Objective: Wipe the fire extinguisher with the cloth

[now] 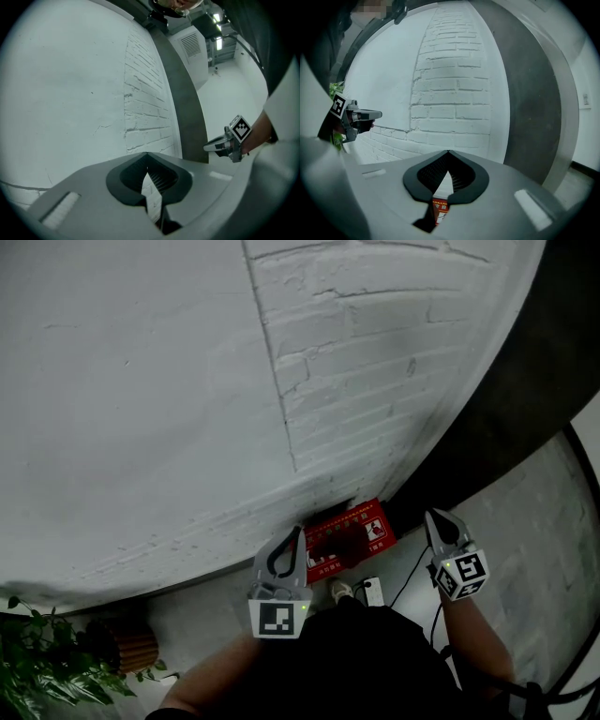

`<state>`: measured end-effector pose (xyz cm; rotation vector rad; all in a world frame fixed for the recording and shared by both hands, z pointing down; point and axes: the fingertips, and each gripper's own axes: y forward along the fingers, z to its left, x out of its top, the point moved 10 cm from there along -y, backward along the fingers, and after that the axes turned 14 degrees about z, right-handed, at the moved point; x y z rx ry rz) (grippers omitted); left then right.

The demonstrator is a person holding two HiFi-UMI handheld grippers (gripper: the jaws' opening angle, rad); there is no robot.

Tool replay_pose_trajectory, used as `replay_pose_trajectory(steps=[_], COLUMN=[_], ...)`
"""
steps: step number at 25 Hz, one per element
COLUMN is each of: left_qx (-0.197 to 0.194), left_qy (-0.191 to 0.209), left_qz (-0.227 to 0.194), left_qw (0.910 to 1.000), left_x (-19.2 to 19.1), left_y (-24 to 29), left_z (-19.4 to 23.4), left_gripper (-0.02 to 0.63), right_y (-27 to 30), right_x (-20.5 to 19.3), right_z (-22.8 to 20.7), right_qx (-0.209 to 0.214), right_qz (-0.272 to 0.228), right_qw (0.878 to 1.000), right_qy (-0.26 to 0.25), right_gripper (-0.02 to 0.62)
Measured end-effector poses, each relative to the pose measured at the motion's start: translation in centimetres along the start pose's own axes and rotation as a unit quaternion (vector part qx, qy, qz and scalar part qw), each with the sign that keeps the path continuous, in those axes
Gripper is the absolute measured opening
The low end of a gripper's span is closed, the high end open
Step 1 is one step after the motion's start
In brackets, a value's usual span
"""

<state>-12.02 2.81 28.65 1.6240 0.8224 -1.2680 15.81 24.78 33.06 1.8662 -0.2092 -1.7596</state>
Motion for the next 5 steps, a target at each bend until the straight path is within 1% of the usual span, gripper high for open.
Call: replay_pose_trajectory(steps=[5], left_qx=[0.009], left_qy=[0.016], left_qz=[0.018], left_qw=[0.9997], left_x=[-1.0], left_y=[-0.4], left_z=[-0.3], left_gripper=[0.0], right_y=[0.2], right_x=[-1.6], right_z=[-0.4], right_qx=[0.0], right_qz=[0.001], right_qw=[1.0], right_qy=[0.016], right_gripper=[0.002])
